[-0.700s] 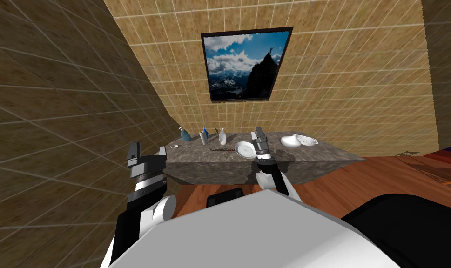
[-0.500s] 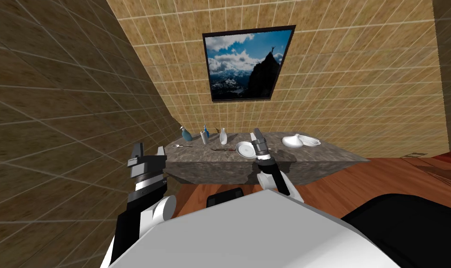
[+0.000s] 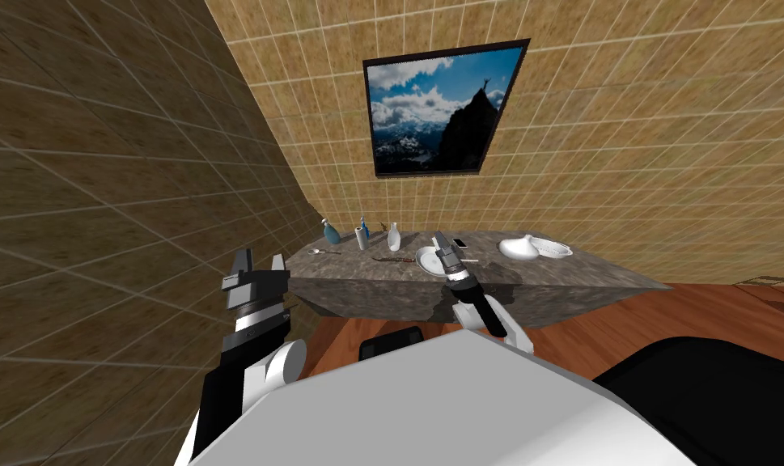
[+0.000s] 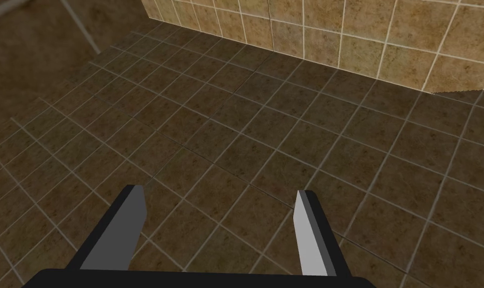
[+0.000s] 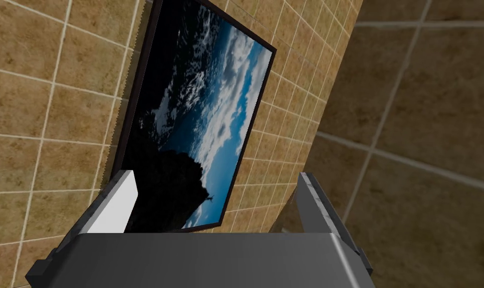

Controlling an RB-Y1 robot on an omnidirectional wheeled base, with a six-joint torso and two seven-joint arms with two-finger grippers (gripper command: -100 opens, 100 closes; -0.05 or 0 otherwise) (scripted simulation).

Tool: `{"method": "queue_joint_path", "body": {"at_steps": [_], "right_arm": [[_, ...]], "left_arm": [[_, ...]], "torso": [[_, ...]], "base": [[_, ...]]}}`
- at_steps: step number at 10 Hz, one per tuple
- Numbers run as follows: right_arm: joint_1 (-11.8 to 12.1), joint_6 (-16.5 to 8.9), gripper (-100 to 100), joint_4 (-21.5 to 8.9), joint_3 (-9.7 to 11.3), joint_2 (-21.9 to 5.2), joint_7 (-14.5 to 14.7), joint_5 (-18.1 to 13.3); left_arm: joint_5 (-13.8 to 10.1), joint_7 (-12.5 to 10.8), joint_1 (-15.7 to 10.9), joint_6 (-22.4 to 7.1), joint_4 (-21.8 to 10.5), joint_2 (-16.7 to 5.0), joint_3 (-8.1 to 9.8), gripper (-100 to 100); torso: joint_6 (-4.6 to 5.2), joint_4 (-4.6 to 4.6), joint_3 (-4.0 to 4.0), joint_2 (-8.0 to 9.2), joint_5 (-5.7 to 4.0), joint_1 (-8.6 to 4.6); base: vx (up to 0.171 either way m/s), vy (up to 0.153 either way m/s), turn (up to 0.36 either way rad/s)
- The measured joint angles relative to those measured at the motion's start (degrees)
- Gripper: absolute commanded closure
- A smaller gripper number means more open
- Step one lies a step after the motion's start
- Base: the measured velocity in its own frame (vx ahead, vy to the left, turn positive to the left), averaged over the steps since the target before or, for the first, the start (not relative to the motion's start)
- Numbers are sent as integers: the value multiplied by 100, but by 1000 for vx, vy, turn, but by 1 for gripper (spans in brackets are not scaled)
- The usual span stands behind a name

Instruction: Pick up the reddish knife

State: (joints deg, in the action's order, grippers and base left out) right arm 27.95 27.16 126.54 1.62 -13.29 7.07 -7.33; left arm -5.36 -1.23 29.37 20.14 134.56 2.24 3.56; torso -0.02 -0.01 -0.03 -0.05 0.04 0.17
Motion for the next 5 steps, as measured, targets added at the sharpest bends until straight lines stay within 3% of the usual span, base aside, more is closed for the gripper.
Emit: {"method": "queue_joint_path", "body": {"at_steps": [5], "right_arm": [[-26,19,-100,-427,-29,-709,8,-126]], "left_arm": [[0,0,0,0,0,0,0,0]], "torso": [[2,0,0,1,0,-3]], "base": [[9,47,73]]}}
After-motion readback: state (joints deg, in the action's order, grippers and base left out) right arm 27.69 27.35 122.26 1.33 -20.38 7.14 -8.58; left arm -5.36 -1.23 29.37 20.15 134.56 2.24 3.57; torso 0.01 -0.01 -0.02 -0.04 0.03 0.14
